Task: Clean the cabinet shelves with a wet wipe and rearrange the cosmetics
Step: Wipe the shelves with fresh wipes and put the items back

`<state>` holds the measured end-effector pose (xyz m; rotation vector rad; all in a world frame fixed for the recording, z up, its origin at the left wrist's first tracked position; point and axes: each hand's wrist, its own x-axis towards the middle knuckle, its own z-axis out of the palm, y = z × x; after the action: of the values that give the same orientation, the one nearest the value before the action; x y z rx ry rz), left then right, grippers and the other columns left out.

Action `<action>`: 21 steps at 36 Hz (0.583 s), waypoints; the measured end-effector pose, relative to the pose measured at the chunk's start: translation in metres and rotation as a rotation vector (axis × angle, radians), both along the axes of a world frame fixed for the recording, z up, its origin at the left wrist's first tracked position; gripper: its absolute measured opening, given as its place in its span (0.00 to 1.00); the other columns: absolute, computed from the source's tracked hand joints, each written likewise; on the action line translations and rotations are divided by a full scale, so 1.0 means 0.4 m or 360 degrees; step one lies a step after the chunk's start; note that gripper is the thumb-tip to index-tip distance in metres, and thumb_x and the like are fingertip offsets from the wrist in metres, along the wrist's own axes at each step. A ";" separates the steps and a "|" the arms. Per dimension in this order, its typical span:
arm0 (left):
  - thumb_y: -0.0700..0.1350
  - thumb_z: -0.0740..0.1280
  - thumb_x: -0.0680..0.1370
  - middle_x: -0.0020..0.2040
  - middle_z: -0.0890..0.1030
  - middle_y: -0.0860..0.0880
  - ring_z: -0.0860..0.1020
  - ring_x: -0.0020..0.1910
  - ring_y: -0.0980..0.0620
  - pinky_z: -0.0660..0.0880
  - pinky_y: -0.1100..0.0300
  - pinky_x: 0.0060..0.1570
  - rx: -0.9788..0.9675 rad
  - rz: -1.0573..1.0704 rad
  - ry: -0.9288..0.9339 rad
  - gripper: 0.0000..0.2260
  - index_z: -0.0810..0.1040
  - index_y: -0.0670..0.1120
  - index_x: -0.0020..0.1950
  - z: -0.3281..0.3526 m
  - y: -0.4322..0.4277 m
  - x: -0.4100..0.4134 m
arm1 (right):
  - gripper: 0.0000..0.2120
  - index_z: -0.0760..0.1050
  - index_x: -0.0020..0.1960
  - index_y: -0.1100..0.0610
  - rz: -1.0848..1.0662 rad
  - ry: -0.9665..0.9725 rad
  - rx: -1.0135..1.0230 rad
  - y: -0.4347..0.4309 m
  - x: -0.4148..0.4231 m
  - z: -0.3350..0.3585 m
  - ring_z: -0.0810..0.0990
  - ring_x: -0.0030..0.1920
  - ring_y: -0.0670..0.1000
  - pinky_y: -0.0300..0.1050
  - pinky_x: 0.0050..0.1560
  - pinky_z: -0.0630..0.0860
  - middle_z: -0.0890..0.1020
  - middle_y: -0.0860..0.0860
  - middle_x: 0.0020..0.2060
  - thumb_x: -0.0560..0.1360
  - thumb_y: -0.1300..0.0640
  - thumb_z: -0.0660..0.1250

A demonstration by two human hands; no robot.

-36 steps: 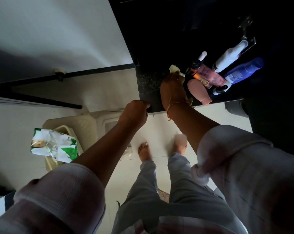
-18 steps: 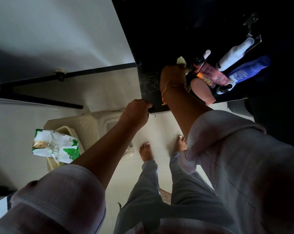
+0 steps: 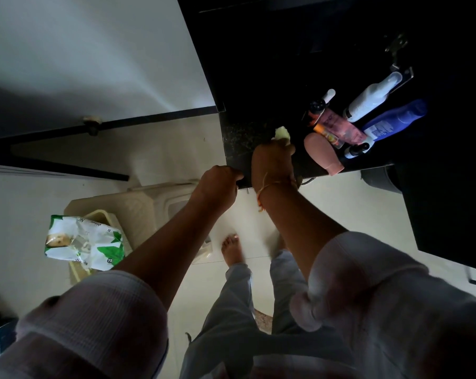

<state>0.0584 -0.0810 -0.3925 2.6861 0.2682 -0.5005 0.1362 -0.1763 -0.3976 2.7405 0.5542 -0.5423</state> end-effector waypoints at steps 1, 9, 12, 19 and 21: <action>0.37 0.63 0.76 0.49 0.84 0.45 0.81 0.45 0.45 0.79 0.53 0.46 -0.0012 0.0001 0.0005 0.14 0.83 0.49 0.54 -0.001 0.001 -0.001 | 0.11 0.77 0.59 0.65 0.0043 0.0015 -0.0007 0.001 -0.014 0.004 0.80 0.55 0.57 0.49 0.57 0.77 0.82 0.59 0.53 0.80 0.62 0.60; 0.39 0.63 0.76 0.51 0.84 0.46 0.81 0.48 0.43 0.74 0.58 0.44 -0.0010 0.0068 0.0040 0.12 0.83 0.50 0.54 -0.007 0.010 -0.002 | 0.16 0.70 0.67 0.64 0.0533 -0.0053 0.0337 -0.019 -0.062 -0.049 0.72 0.64 0.61 0.52 0.59 0.73 0.73 0.60 0.64 0.82 0.63 0.54; 0.40 0.64 0.76 0.50 0.84 0.44 0.80 0.47 0.42 0.77 0.52 0.46 -0.0045 0.0039 -0.0024 0.12 0.83 0.49 0.54 -0.007 0.018 -0.011 | 0.16 0.68 0.68 0.64 0.0469 -0.0072 0.0330 -0.043 -0.014 -0.056 0.74 0.60 0.58 0.49 0.57 0.73 0.74 0.60 0.61 0.82 0.61 0.52; 0.42 0.65 0.77 0.57 0.83 0.45 0.81 0.50 0.44 0.73 0.59 0.48 -0.0164 0.0097 -0.0055 0.14 0.80 0.50 0.62 -0.007 0.028 -0.028 | 0.15 0.72 0.63 0.63 0.0239 -0.0094 0.0505 -0.017 0.133 -0.019 0.74 0.60 0.61 0.53 0.57 0.72 0.75 0.61 0.60 0.81 0.64 0.52; 0.42 0.65 0.77 0.59 0.82 0.45 0.81 0.52 0.45 0.73 0.59 0.50 -0.0197 0.0140 -0.0064 0.15 0.79 0.49 0.64 -0.004 0.026 -0.032 | 0.16 0.72 0.64 0.60 0.0224 -0.0039 0.0555 0.009 0.143 -0.020 0.72 0.62 0.60 0.53 0.56 0.71 0.74 0.59 0.63 0.81 0.63 0.52</action>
<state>0.0456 -0.0707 -0.3941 2.5488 0.3314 -0.4222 0.1934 -0.1728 -0.4058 2.9934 0.9035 -0.4093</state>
